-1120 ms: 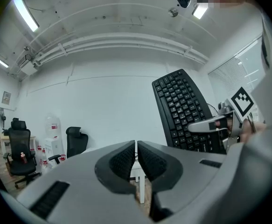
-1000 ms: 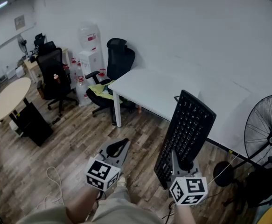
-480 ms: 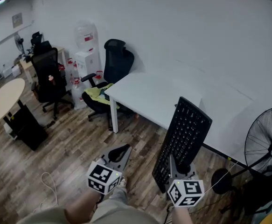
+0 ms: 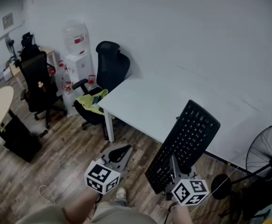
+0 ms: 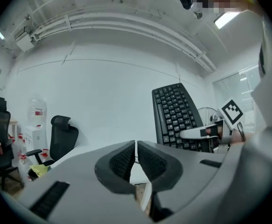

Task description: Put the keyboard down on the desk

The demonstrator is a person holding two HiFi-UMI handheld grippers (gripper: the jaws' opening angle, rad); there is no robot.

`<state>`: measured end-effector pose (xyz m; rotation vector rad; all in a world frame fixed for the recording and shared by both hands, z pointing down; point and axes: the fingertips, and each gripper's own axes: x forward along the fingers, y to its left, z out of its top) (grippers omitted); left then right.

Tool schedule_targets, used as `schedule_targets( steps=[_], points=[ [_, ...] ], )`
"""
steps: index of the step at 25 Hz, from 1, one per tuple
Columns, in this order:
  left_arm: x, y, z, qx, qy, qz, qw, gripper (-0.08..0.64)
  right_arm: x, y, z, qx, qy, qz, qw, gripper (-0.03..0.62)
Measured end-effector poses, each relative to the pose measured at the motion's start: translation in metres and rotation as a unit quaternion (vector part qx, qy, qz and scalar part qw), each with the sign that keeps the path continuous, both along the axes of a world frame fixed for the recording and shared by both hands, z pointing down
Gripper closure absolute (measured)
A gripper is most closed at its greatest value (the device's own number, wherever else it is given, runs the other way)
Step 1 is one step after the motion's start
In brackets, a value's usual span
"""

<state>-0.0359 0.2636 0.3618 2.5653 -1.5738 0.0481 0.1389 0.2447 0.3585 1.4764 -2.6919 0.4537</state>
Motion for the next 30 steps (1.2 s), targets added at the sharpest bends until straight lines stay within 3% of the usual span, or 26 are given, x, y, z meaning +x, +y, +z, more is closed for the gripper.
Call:
schedule_targets(
  steps=[3,11,14,18,21,30],
  points=[
    [-0.016,-0.036,-0.003,0.006,0.012,0.012,0.9998,0.528,-0.015,-0.035,0.005,-0.009,-0.005,0.01,1.0,0.5],
    [-0.05,-0.113,0.005,-0.009,-0.018,0.014,0.9997,0.528,-0.034,-0.11,0.019,-0.031,-0.007,0.04,0.999,0.5],
    [-0.05,-0.134,0.009,-0.013,-0.017,0.026,0.9994,0.527,-0.031,-0.135,0.025,-0.038,-0.012,0.047,0.998,0.5],
    [-0.054,-0.173,0.035,-0.045,-0.051,0.017,0.9975,0.527,-0.028,-0.174,0.041,-0.049,-0.007,0.055,0.997,0.5],
    [-0.052,-0.205,0.049,-0.061,-0.053,0.019,0.9965,0.527,-0.025,-0.207,0.054,-0.061,-0.015,0.055,0.997,0.5],
    [-0.036,-0.328,0.075,-0.093,-0.095,0.021,0.9909,0.526,-0.003,-0.343,0.086,-0.095,-0.048,0.052,0.993,0.5]
  ],
)
